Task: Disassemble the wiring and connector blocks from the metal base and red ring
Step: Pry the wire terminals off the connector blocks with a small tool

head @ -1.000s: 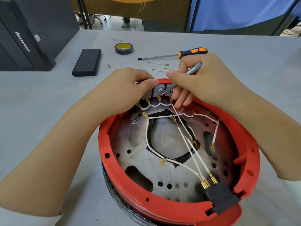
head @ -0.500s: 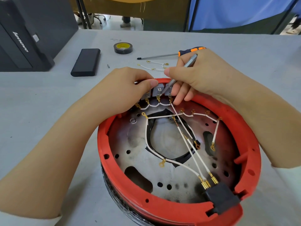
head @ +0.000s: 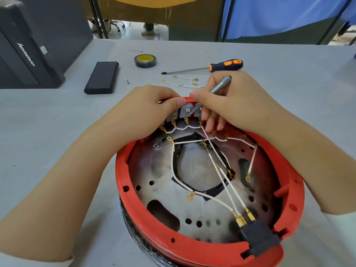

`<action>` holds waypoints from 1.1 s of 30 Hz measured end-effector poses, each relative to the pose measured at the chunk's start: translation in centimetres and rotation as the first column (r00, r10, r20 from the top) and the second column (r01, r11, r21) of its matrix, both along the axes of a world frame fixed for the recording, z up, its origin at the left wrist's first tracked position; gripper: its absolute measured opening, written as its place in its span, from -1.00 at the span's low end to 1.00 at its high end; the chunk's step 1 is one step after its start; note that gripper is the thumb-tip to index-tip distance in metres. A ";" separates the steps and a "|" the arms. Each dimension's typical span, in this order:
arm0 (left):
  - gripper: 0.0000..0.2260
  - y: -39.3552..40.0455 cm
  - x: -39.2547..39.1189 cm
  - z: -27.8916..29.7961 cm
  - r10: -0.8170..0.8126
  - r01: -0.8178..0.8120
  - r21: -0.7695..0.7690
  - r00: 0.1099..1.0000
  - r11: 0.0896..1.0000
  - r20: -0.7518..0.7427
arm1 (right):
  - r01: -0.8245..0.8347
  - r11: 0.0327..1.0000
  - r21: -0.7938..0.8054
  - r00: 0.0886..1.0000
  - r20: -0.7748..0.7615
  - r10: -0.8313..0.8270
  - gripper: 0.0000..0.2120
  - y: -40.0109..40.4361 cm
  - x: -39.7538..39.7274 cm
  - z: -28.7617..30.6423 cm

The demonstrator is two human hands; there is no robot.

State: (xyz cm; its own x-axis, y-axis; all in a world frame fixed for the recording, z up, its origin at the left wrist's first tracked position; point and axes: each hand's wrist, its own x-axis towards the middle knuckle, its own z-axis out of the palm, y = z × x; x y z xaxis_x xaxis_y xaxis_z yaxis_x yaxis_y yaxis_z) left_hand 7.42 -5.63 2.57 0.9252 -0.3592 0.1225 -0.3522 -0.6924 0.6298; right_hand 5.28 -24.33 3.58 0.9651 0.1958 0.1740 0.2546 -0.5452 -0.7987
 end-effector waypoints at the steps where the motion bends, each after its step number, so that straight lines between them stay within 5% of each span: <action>1: -0.80 0.0 0.1 0.0 -0.003 0.003 0.006 1.000 1.000 0.003 | -0.006 1.000 -0.006 1.000 -0.013 0.006 -0.72 0.0 0.2 0.0; 18: -0.80 -0.1 0.2 -0.1 -0.012 0.009 0.058 0.999 0.998 0.050 | 0.020 0.998 -0.060 0.994 -0.105 -0.027 -0.62 0.7 1.0 0.9; 25: -0.79 0.1 0.1 -0.1 -0.005 0.005 0.006 1.000 1.000 0.005 | 0.054 0.997 0.050 0.998 0.039 -0.056 -0.74 0.3 0.0 0.2; 33: -0.80 0.0 0.0 0.0 0.006 -0.006 0.006 1.000 1.000 0.018 | 0.041 0.998 -0.046 0.998 0.042 -0.039 -0.74 0.4 0.1 0.0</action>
State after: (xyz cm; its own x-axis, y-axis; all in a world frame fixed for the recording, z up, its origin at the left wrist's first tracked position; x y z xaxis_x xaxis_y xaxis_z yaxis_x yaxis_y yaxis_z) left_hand 7.42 -5.62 2.55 0.9250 -0.3544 0.1371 -0.3593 -0.6982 0.6192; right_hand 5.34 -23.96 3.57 0.9645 0.1661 0.2053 0.2640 -0.5924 -0.7611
